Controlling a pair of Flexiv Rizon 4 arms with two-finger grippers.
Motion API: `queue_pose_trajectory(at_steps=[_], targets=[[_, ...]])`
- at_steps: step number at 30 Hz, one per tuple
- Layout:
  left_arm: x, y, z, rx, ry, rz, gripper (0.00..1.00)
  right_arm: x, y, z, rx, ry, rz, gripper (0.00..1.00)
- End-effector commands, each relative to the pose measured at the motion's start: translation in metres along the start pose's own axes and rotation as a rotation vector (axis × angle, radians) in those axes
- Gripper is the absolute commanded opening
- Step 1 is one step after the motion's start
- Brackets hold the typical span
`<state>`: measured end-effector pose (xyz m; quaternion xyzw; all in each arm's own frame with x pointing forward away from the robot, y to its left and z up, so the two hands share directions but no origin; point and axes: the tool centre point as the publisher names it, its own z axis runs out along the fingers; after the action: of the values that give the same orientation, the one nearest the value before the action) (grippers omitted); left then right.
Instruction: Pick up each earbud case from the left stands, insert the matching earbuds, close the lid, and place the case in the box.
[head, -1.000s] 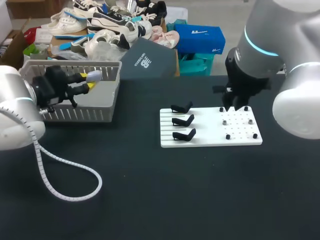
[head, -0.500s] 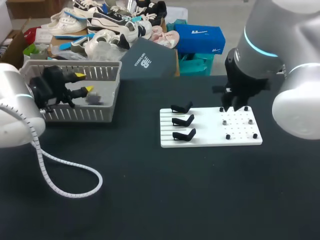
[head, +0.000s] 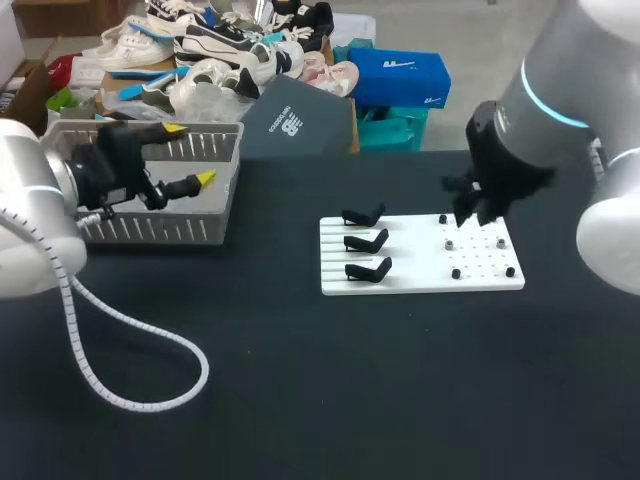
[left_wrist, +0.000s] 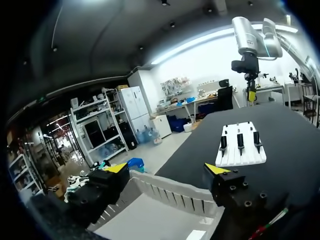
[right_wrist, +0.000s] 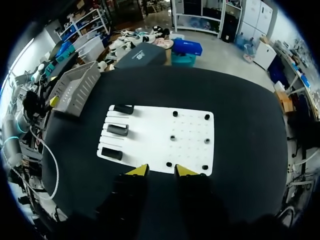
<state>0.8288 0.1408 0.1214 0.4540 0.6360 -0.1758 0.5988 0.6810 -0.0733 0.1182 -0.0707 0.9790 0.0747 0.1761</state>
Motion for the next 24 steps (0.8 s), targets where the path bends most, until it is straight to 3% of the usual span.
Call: queue_pose_trajectory(at_steps=[1, 8, 16, 17, 18, 19, 20, 21, 24], targets=[[-0.018, -0.030, -0.002, -0.079, -0.003, 0.003, 1.00, 0.020, -0.023, -0.003, -0.059, -0.070, -0.005, 0.32], [-0.025, -0.072, 0.016, -0.002, 0.018, -0.018, 1.00, 0.037, -0.050, -0.007, -0.095, -0.107, -0.059, 0.35], [-0.042, -0.095, 0.036, 0.024, 0.032, -0.019, 1.00, 0.046, -0.080, -0.017, -0.140, -0.197, -0.132, 0.50], [-0.044, -0.098, 0.038, 0.025, 0.034, -0.018, 1.00, 0.047, -0.083, -0.017, -0.141, -0.202, -0.132, 0.56], [-0.045, -0.101, 0.039, 0.025, 0.038, -0.017, 1.00, 0.048, -0.086, -0.017, -0.139, -0.205, -0.136, 0.69], [-0.047, -0.105, 0.041, 0.024, 0.045, -0.022, 1.00, 0.049, -0.087, -0.018, -0.124, -0.197, -0.151, 0.90], [-0.049, -0.108, 0.042, 0.020, 0.036, -0.050, 1.00, 0.050, -0.089, -0.018, -0.111, -0.184, -0.146, 1.00], [-0.051, -0.111, 0.042, 0.015, 0.010, -0.093, 1.00, 0.050, -0.089, -0.018, -0.111, -0.184, -0.146, 1.00], [-0.051, -0.111, 0.042, 0.015, 0.010, -0.093, 1.00, 0.050, -0.089, -0.018, -0.111, -0.184, -0.146, 1.00]])
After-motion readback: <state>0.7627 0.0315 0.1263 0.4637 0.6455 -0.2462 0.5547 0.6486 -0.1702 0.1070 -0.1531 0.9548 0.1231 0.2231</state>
